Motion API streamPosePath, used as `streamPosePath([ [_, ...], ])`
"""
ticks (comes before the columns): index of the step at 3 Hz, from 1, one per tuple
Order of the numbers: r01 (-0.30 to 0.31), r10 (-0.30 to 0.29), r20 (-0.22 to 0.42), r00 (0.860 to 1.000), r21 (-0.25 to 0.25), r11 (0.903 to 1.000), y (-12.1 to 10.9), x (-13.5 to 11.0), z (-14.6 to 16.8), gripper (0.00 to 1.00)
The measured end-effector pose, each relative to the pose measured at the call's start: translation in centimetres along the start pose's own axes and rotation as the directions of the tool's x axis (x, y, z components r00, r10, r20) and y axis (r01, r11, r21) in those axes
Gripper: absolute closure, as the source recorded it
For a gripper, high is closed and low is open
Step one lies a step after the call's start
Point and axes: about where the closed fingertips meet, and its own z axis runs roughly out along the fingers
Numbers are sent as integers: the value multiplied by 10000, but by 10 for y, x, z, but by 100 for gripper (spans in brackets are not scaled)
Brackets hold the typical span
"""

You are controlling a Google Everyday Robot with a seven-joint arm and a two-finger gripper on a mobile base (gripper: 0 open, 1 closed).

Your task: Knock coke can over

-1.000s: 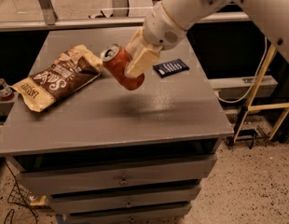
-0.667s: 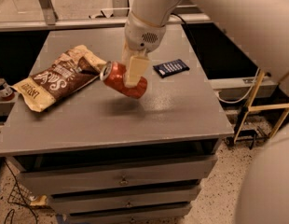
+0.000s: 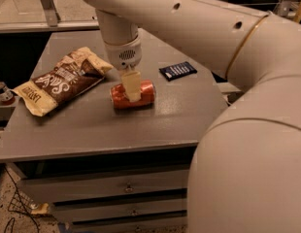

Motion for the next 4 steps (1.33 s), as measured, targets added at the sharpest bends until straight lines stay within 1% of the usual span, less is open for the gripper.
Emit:
streamPosePath([
  [1, 12, -12, -63, 10000, -5, 10000, 0, 0, -2, 84],
  [2, 9, -13, 102, 9999, 338, 9994, -9, -4, -1, 53],
  [4, 8, -24, 246, 9997, 639, 9980, -17, -8, 0, 6],
])
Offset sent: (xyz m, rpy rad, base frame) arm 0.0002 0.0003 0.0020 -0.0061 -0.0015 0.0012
